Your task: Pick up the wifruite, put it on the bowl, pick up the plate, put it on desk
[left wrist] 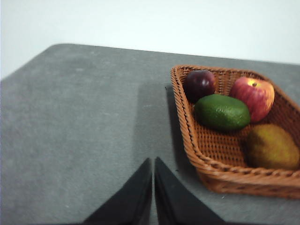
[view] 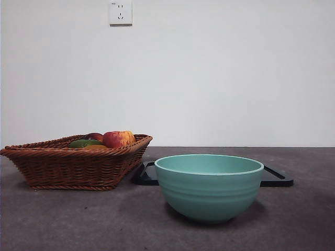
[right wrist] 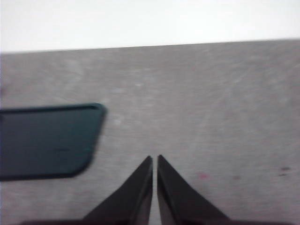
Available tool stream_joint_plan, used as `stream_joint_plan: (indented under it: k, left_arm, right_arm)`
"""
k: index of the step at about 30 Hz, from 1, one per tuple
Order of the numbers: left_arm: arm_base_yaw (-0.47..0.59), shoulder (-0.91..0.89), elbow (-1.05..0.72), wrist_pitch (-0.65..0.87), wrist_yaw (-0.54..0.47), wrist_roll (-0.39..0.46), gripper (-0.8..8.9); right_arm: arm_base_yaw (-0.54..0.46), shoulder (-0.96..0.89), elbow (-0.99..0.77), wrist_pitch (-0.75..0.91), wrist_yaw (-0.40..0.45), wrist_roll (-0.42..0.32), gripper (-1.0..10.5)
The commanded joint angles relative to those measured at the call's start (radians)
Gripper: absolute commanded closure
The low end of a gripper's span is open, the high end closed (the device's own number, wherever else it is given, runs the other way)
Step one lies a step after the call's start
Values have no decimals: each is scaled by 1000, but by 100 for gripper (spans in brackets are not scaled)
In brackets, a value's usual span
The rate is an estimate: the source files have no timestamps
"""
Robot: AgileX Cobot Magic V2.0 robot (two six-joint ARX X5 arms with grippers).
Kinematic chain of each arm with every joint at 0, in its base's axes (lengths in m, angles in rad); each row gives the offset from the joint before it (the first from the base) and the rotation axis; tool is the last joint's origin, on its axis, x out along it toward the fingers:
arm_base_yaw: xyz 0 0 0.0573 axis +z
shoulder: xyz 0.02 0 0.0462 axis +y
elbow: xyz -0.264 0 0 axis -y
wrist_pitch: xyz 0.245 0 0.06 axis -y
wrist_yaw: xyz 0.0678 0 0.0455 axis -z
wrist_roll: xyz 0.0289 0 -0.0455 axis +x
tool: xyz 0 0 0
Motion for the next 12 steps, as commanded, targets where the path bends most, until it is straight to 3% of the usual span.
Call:
stream_joint_plan:
  k: [1, 4, 8, 12]
  left_arm:
    - [3, -2, -20, -8, -1, -102, 806]
    - [3, -2, -20, -4, -1, -109, 806]
    - [3, -2, -6, -5, 0, -214, 806]
    - [3, -2, 21, -5, -2, -259, 805]
  right_arm:
    - [-2, -3, -5, 0, -11, 101, 940]
    - [-2, -3, -5, -1, -11, 124, 940]
    - [-2, -3, -3, 8, -30, 170, 940]
    - [-2, -3, 13, 6, -58, 211, 940]
